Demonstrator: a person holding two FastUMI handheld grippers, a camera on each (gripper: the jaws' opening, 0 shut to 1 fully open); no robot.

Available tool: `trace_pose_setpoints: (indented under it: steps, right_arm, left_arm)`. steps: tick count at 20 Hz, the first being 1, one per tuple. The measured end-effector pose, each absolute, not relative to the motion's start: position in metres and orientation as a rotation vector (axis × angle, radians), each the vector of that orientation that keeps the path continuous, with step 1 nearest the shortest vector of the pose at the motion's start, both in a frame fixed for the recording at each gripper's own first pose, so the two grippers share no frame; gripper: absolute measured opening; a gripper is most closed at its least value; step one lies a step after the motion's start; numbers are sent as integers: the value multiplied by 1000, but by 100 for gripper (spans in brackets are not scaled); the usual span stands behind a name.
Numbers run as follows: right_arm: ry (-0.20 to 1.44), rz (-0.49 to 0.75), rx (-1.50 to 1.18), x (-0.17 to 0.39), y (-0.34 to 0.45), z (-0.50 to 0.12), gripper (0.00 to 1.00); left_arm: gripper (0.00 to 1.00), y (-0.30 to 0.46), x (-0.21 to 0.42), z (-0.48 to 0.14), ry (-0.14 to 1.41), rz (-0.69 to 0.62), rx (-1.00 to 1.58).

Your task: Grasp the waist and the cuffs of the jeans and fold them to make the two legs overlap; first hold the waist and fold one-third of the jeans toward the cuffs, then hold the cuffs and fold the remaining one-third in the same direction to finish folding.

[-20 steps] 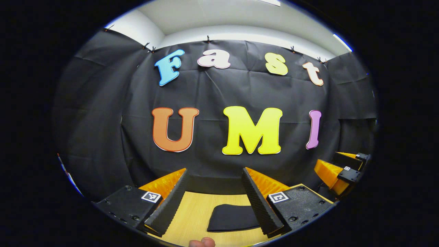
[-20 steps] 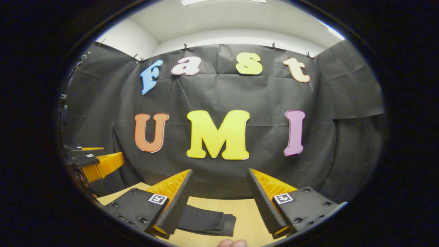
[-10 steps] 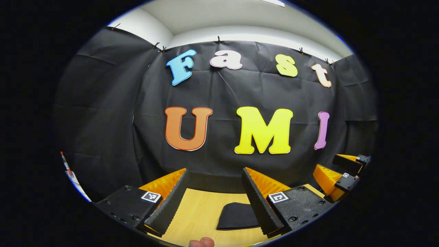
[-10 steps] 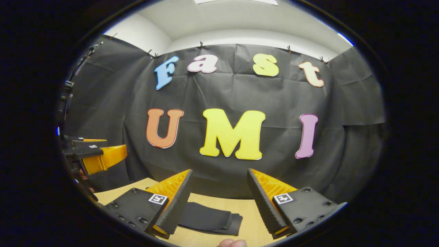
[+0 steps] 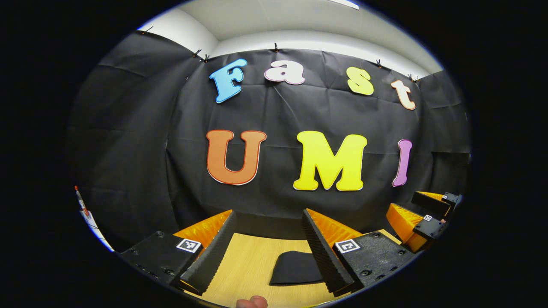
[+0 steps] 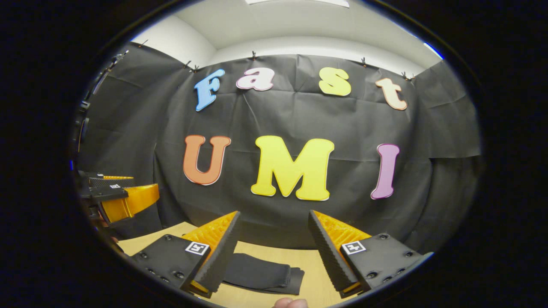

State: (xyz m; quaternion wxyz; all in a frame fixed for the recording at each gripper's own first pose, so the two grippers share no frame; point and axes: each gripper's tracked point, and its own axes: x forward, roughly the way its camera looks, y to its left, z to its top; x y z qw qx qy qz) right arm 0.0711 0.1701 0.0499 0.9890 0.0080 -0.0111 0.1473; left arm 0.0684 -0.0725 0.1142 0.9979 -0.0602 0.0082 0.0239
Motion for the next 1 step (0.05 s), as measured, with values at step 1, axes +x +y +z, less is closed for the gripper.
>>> trace_pose_setpoints:
  steps: [1]
  right_arm:
    - [-23, 290, 17, 71, 168, 51, 98]
  left_arm:
    - [87, -73, 68, 114, 23, 40, -119]
